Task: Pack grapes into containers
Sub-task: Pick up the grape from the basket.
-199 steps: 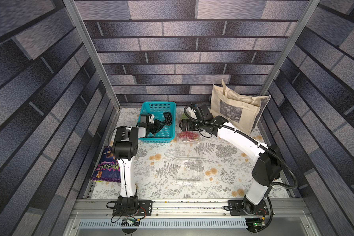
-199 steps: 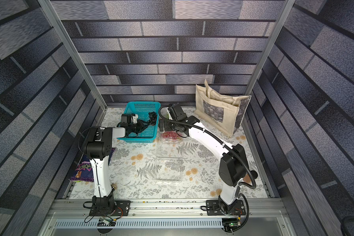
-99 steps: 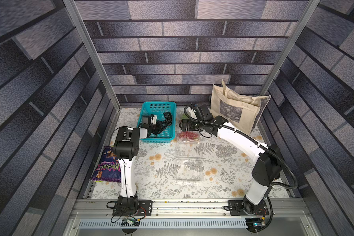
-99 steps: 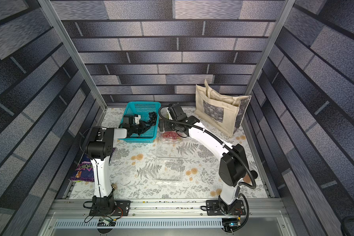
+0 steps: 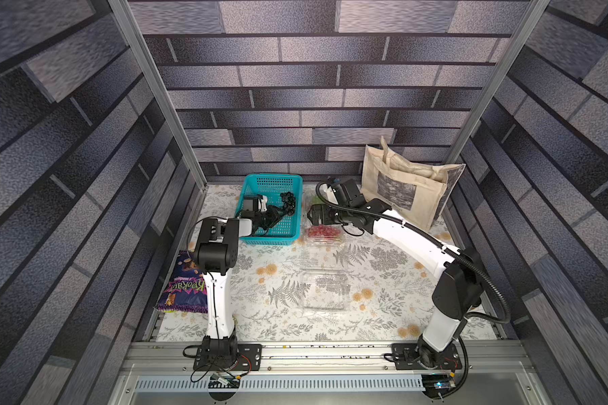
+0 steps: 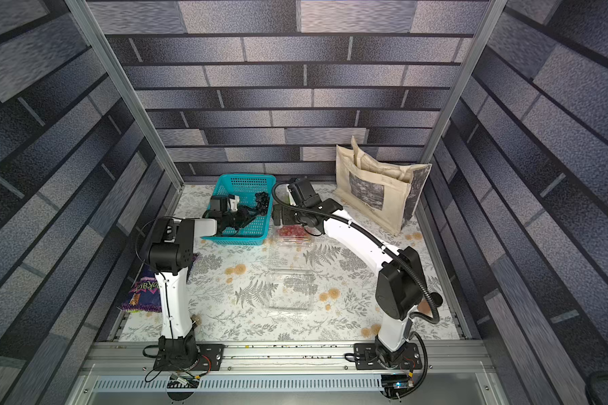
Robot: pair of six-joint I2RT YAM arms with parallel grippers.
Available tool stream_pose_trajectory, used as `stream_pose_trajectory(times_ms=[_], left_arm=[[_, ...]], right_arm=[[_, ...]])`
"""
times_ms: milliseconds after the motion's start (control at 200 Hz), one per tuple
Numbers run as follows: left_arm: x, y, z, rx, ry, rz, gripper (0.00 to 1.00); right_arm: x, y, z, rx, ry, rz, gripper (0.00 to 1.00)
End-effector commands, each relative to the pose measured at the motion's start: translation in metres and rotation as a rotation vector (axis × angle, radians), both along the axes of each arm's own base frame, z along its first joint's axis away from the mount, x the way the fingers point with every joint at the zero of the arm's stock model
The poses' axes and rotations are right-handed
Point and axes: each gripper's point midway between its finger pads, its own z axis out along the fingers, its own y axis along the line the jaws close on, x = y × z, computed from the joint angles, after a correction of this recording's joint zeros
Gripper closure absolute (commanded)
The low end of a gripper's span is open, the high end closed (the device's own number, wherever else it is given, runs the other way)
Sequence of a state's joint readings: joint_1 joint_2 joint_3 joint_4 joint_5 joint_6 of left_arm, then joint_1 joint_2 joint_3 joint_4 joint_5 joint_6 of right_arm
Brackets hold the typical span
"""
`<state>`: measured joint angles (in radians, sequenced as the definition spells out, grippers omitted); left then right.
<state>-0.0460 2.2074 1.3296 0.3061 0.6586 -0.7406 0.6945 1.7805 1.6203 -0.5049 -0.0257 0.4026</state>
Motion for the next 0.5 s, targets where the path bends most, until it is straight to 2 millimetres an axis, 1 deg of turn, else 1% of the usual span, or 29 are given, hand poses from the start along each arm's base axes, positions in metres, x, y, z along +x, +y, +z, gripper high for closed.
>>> stream_pose_trajectory(times_ms=[0, 140, 250, 356, 496], left_arm=[[-0.004, 0.012, -0.012, 0.073, 0.057, 0.038, 0.6], [-0.004, 0.004, -0.014, 0.066, 0.055, 0.024, 0.6], [-0.002, -0.006, -0.012, 0.045, 0.039, 0.008, 0.63], [0.0, -0.014, -0.006, 0.021, 0.013, -0.003, 0.64], [0.004, -0.016, 0.003, -0.008, -0.026, 0.009, 0.69]], right_arm=[[0.004, 0.009, 0.009, 0.026, -0.026, 0.012, 0.0], [0.004, 0.008, 0.008, 0.023, -0.024, 0.009, 0.0], [0.004, 0.008, 0.009, 0.024, -0.025, 0.009, 0.0], [0.004, 0.008, 0.007, 0.022, -0.023, 0.008, 0.0], [0.004, 0.009, 0.005, 0.022, -0.018, 0.01, 0.0]])
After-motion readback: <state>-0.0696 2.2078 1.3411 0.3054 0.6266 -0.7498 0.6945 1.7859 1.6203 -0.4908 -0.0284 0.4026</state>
